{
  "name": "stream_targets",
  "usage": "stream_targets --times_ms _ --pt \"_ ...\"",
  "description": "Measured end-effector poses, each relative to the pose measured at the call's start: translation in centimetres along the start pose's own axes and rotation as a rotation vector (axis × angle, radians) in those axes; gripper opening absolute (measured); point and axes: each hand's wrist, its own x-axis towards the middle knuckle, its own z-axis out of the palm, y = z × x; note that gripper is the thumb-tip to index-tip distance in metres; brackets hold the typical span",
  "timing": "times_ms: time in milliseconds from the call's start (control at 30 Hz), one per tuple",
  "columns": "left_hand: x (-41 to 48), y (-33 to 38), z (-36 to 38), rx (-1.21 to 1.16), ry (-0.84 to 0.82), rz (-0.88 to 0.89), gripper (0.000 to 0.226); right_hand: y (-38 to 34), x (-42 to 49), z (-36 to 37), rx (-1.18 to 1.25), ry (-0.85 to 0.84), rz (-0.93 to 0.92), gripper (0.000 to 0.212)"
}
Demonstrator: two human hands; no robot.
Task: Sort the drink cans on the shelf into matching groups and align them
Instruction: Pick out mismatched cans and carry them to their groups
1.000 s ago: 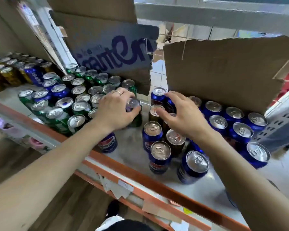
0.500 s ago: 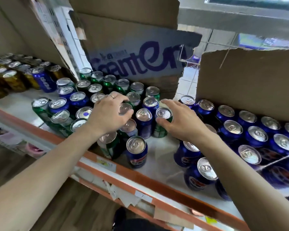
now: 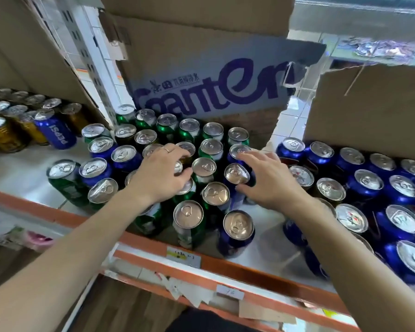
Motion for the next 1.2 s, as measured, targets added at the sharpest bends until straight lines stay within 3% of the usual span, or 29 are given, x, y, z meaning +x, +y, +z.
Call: stream_targets --times_ms 167,667,933,1200 --pt "0.5 0.1 1.0 -0.010 -0.067 0.068 0.043 -0.3 -0.1 0.5 -0.003 0.008 0.057 0.071" --pt "1.4 0.4 2.1 -0.060 -0.110 0.142 0.049 0.4 -1.6 0.7 0.073 0.005 0.168 0.087" --pt "1.0 0.6 2.6 -0.025 -0.046 0.148 0.062 -0.2 -1.4 0.8 0.039 -0.010 0.159 0.067" --pt "0.9 0.6 2.9 -0.050 -0.019 0.141 0.064 -0.1 -0.8 1.0 0.012 -0.016 0.149 0.071"
